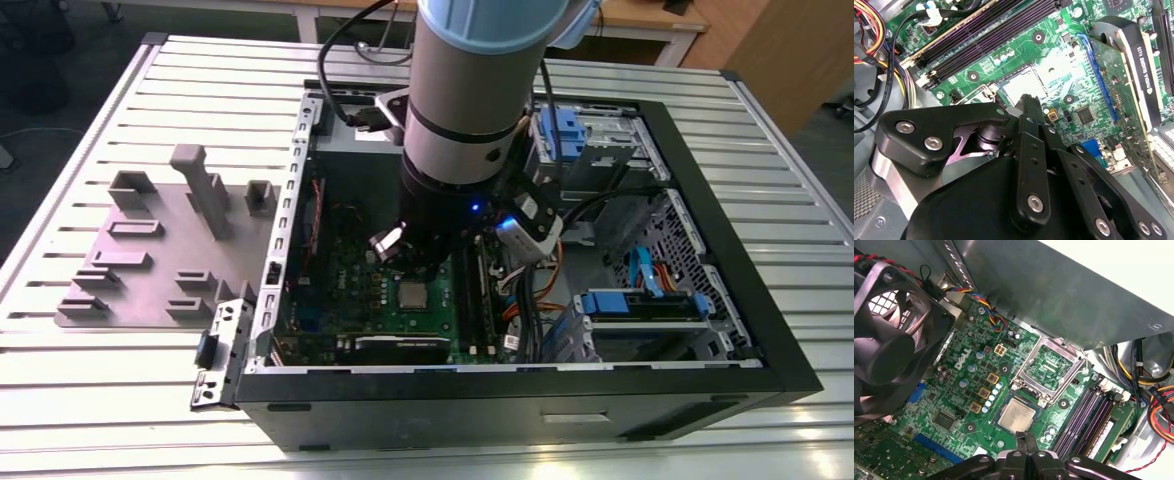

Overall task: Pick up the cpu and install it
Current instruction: 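Close the cpu cover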

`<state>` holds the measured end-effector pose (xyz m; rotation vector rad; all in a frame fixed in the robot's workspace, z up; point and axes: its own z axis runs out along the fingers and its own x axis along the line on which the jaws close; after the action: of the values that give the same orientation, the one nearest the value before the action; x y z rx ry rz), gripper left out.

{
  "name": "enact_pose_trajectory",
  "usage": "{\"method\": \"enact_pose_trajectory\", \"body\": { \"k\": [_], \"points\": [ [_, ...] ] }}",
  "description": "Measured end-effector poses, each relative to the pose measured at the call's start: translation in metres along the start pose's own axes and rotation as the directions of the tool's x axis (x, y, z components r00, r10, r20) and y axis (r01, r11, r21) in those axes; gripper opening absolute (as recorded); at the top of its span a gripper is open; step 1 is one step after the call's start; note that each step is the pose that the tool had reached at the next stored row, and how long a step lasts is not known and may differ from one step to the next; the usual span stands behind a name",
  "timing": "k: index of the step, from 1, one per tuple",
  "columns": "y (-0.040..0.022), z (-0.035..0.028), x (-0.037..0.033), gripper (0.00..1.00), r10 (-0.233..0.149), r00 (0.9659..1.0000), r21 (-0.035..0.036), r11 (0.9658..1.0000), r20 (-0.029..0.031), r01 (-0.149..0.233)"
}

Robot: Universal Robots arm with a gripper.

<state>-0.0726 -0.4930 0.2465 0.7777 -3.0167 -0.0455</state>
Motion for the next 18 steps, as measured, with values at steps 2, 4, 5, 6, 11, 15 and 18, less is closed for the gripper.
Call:
{"method": "enact_pose_trajectory", "body": {
  "k": [2,4,5,6,11,15,18],
  "points": [
    [0.0000,0.0000,0.0000,0.11,0.000,1.0000,0.0000,1.0000,-0.0001,0.000],
    [0.0000,0.0000,0.0000,0.11,0.000,1.0000,0.0000,1.0000,0.0000,0.000],
    [0.0000,0.0000,0.0000,0.11,0.000,1.0000,0.0000,1.0000,0.0000,0.000],
    [0.0000,0.0000,0.0000,0.11,0.000,1.0000,0.0000,1.0000,0.0000,0.000],
    [0.0000,0.0000,0.0000,0.11,-0.019,0.9998,0.0003,0.9998,-0.0006,0.019],
    [0.0000,0.0000,0.0000,0.11,-0.079,0.9969,0.0013,0.9969,-0.0028,0.079],
    [0.0000,0.0000,0.0000,0.11,-0.097,0.9953,0.0016,0.9953,-0.0035,0.097]
  ]
}}
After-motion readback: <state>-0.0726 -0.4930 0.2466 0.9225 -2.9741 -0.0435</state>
